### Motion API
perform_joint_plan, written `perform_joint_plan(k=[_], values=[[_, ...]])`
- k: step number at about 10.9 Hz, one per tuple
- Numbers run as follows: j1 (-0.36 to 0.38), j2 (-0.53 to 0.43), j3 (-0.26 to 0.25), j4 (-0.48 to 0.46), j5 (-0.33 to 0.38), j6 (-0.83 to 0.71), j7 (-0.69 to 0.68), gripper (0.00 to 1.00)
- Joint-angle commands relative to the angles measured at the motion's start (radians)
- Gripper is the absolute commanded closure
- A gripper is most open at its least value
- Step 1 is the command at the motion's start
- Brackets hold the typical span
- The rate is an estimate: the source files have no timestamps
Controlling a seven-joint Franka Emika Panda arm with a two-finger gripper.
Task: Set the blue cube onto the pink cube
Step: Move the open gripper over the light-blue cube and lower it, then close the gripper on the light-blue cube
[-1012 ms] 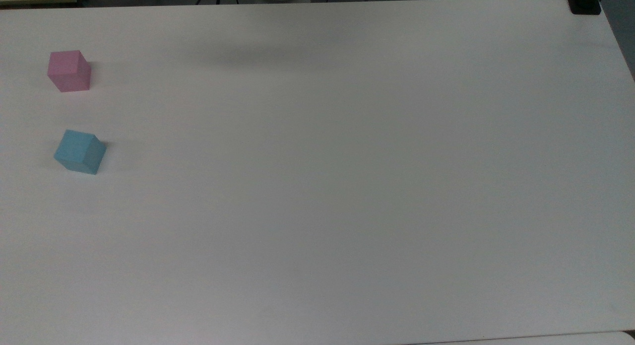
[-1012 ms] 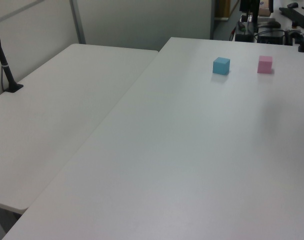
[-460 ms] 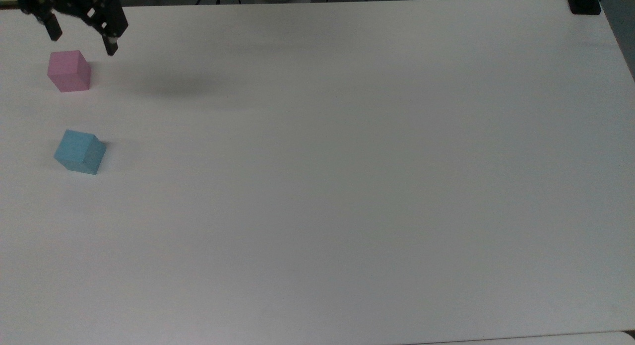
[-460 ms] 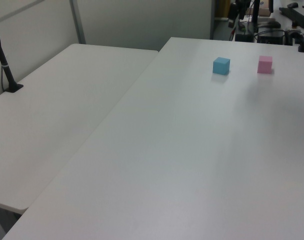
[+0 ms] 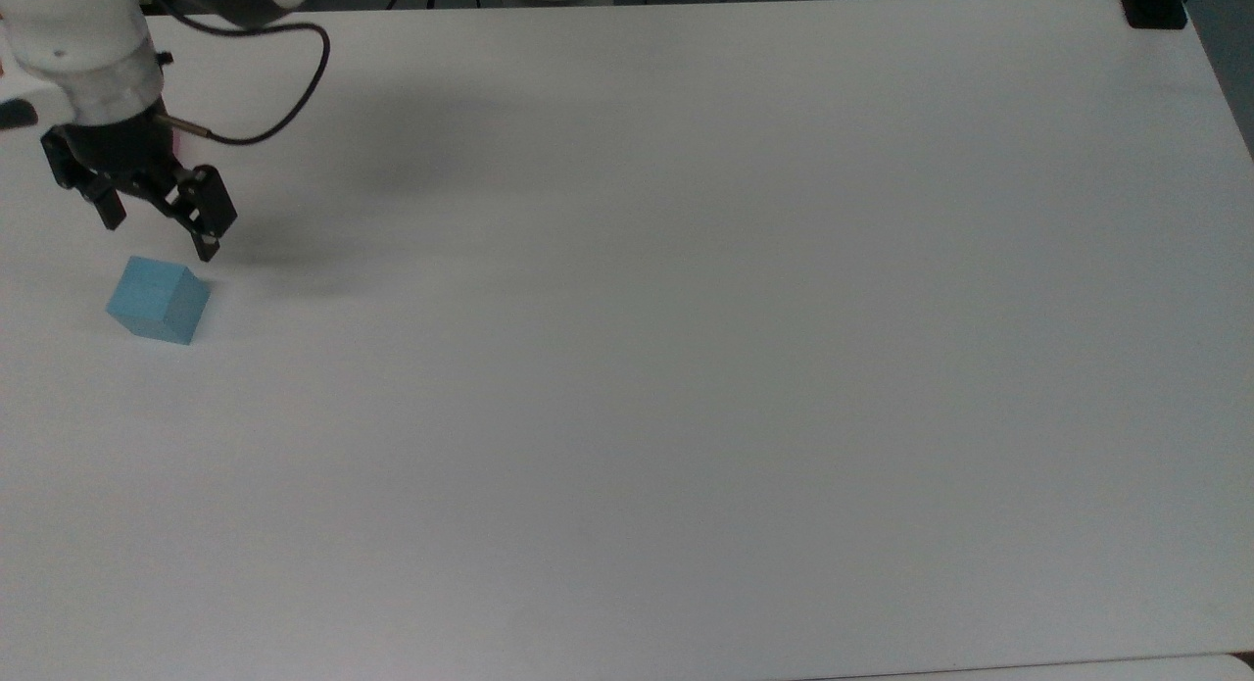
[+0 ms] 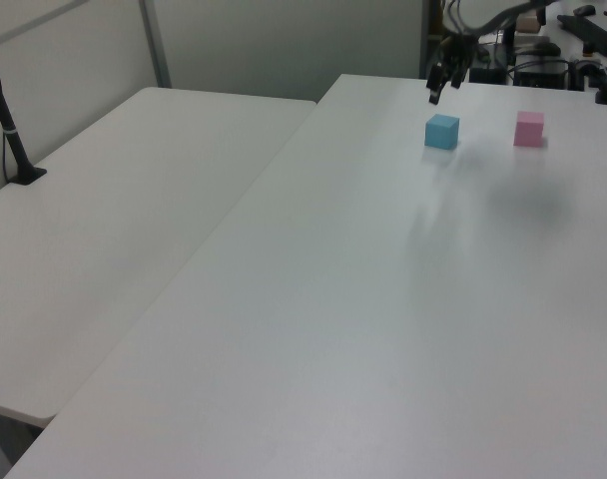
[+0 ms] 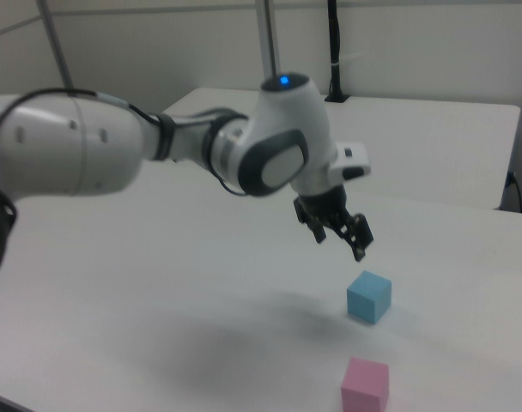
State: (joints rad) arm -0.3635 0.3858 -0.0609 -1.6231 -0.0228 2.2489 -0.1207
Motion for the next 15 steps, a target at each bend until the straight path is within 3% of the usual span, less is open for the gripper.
perform_joint_plan(k=[1,5,10,14,15], values=[[0.006,0.065,-0.005,0.022,0.003,0.05,0.032,0.0],[0.003,0.105,-0.01,0.022,-0.041,0.077,0.032,0.0],[0.003,0.143,-0.051,0.009,-0.094,0.162,0.035,0.0],[0.005,0.192,-0.066,-0.004,-0.092,0.27,0.102,0.0],[0.001,0.191,-0.066,-0.003,-0.089,0.265,0.104,0.2]])
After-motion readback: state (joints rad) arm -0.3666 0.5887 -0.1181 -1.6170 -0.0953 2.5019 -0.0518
